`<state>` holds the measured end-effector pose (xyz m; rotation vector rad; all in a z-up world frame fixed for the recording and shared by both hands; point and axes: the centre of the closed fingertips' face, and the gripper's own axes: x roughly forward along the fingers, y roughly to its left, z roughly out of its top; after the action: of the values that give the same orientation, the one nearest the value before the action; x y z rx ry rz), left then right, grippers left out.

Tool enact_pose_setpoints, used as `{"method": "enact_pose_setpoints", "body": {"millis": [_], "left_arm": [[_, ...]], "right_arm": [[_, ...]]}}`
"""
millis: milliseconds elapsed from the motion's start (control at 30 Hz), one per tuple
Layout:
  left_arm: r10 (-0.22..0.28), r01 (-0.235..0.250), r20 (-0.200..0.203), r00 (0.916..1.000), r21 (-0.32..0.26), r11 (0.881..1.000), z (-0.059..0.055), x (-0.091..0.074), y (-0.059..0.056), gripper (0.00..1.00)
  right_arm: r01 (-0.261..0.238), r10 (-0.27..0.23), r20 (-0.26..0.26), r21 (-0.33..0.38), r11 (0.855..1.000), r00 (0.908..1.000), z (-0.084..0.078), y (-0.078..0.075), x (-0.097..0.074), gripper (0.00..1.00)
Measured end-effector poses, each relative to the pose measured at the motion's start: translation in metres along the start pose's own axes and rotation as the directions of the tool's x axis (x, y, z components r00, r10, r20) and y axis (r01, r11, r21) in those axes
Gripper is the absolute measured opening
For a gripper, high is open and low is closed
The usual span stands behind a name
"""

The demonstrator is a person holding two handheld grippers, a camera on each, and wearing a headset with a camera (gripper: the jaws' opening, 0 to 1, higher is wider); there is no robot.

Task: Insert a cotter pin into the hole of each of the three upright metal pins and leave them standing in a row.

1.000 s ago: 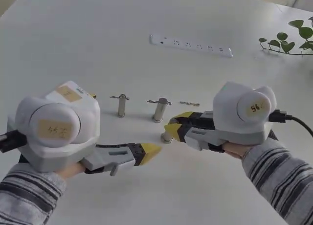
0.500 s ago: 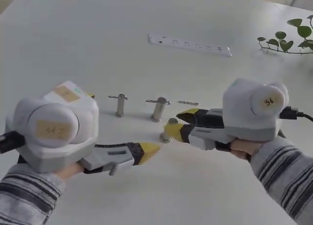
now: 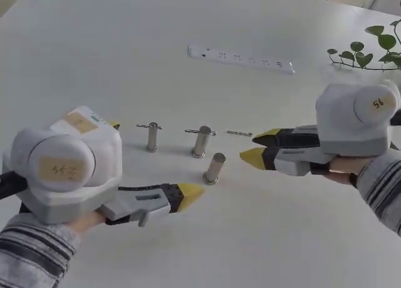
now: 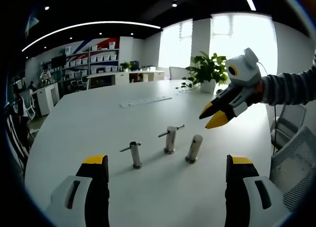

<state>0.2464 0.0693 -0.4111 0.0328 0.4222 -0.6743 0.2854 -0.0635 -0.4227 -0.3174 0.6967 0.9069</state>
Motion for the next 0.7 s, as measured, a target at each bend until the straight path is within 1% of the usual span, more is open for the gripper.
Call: {"method": "enact_pose_setpoints", "body": {"millis": [67,167,233,333,400,500,700], "left_arm": [[0.005,-0.005,0.006,1.0000,0.001,1.000,0.001,0.000,0.001,0.99],[0.024,-0.024,0.015,0.9996,0.016,1.000,0.001,-0.001,0.005,0.98],[0.029,-0.029,0.012,0.9995,0.010,1.000,0.000,-0.001,0.007,0.98],[0.040,-0.040,0.008,0.9992,0.018,0.999,-0.001,-0.002,0.010,0.98],[0.044,-0.044,0.004,0.9990,0.023,0.999,-0.002,-0.002,0.010,0.98],[0.051,-0.050,-0.002,0.9987,0.035,0.998,-0.004,-0.001,0.012,0.98],[0.050,-0.049,-0.014,0.9987,0.045,0.998,-0.006,0.000,0.011,0.97]], "right_arm": [[0.009,-0.009,-0.018,-0.019,1.000,0.9998,-0.001,-0.009,0.000,0.22],[0.007,-0.009,-0.058,-0.047,0.999,0.9983,-0.003,-0.021,0.003,0.21],[-0.001,-0.004,-0.082,-0.057,0.998,0.9966,-0.005,-0.029,0.006,0.20],[-0.015,0.005,-0.114,-0.087,0.996,0.9934,-0.007,-0.036,0.010,0.18],[-0.023,0.010,-0.128,-0.100,0.995,0.9918,-0.008,-0.040,0.015,0.18],[-0.040,0.016,-0.167,-0.141,0.989,0.9858,-0.013,-0.048,0.022,0.16],[-0.063,0.025,-0.205,-0.180,0.982,0.9784,-0.013,-0.059,0.034,0.13]]}}
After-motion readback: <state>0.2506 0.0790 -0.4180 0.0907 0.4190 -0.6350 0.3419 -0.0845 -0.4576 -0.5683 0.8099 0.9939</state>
